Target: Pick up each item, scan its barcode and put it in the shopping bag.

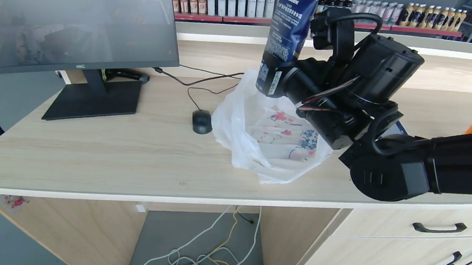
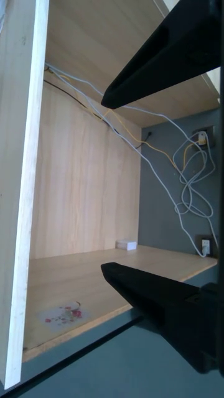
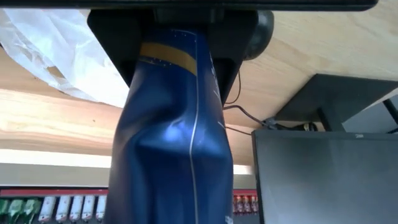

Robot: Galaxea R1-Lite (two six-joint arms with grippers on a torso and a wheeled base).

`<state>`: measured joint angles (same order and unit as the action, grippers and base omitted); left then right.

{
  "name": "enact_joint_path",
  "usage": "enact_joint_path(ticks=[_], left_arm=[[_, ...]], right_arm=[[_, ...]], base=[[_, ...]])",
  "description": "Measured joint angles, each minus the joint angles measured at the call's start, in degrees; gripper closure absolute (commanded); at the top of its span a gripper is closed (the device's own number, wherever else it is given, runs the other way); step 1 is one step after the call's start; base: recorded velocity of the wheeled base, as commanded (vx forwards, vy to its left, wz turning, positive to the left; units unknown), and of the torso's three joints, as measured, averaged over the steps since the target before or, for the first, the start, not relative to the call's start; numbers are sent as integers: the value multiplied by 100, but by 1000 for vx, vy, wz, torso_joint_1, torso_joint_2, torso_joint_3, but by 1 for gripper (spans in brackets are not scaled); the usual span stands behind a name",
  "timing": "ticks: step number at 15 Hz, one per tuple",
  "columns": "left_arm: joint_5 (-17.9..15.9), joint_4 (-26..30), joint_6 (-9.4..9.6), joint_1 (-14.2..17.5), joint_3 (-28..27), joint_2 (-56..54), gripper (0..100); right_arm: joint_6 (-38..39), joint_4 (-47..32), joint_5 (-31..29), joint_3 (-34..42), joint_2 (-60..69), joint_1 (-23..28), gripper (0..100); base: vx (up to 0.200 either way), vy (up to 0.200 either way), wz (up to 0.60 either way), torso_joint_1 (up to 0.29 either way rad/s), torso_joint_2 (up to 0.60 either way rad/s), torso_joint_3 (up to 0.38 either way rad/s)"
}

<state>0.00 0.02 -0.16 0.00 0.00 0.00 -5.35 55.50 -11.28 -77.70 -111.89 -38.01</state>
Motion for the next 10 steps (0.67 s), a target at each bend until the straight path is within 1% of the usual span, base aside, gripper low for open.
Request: enact_joint_path(ticks=[5,10], left_arm=[[0,-2,2,0,0,0,0],[0,0,0,0,0,0,0]], right_arm=[[-9,5,-5,-127,-352,33,100],[7,13,33,-571,-783,351,100]], base=[[0,0,0,0,0,0],[0,0,0,0,0,0]])
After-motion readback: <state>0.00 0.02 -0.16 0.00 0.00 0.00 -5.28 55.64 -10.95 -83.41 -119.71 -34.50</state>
